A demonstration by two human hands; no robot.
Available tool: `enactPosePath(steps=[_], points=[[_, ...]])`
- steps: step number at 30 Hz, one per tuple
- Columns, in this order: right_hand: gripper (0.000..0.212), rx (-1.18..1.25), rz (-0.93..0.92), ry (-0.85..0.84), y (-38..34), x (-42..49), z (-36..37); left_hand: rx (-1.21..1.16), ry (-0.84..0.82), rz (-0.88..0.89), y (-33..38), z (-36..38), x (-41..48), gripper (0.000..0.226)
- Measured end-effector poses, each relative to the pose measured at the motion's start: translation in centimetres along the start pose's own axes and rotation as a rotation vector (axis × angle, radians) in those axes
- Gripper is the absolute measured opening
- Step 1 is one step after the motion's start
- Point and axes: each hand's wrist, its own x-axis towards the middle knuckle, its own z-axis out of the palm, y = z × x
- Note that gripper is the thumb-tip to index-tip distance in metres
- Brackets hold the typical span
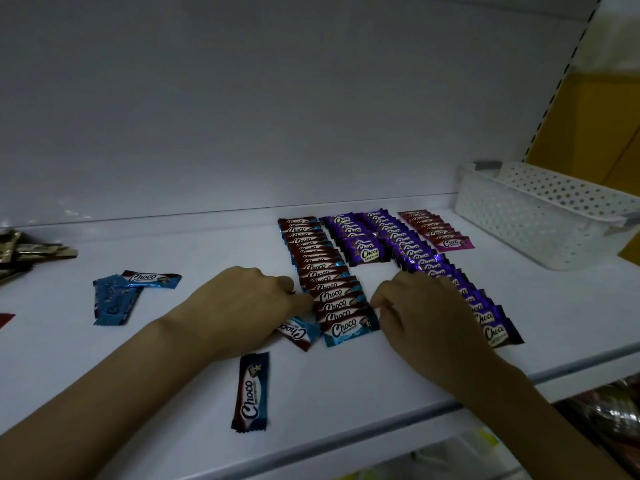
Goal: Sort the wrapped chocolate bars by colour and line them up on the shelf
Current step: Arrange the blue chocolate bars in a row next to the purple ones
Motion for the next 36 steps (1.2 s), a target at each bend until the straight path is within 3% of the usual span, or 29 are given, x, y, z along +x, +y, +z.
enactPosePath(steps=[6, 12, 14, 18, 25, 28, 30, 33, 36], points=[[0.022, 0.12, -0.011, 0.028, -0.5, -0.3, -0.3, -0.128, 0.095, -0.096, -1.4, 1.1, -1.4, 0.033], [0.019, 0.528, -0.06, 0.016, -6.5, -1.8, -1.0, -0.268, 0.321, -0.281, -2.0, 2.5, -2.7, 0.032], [0.034, 0.485, -0.147, -0.027, -9.0, -1.8, -0.8, -0.283, 0.352, -0.287, -1.9, 2.3, -3.2, 0.03], [0.057, 0.122, -0.177, -0.055, -11.8, -1.2, -0.4, -0.293, 0.381, -0.299, -1.4, 2.0, -3.9, 0.033], [0.044, 0.343, -0.136, -0.184, -11.1, -1.5, -1.6, -0.305, 0.38, -0.303, -1.1, 2.5, -4.0, 0.037], [0.029, 0.429, -0.117, -0.179, -10.0, -1.3, -1.8, -0.309, 0.394, -0.294, -1.2, 2.6, -3.9, 0.035], [0.03, 0.369, -0.221, -0.223, -9.5, -1.0, -1.9, -0.317, 0.415, -0.295, -1.1, 2.6, -3.9, 0.033], [0.052, 0.104, -0.488, -0.39, -9.4, -0.2, -1.8, -0.327, 0.442, -0.293, -1.1, 2.7, -3.8, 0.031], [0.038, 0.066, -0.597, -0.327, -9.3, 0.4, -2.0, -0.349, 0.462, -0.304, -1.0, 2.7, -3.9, 0.032]])
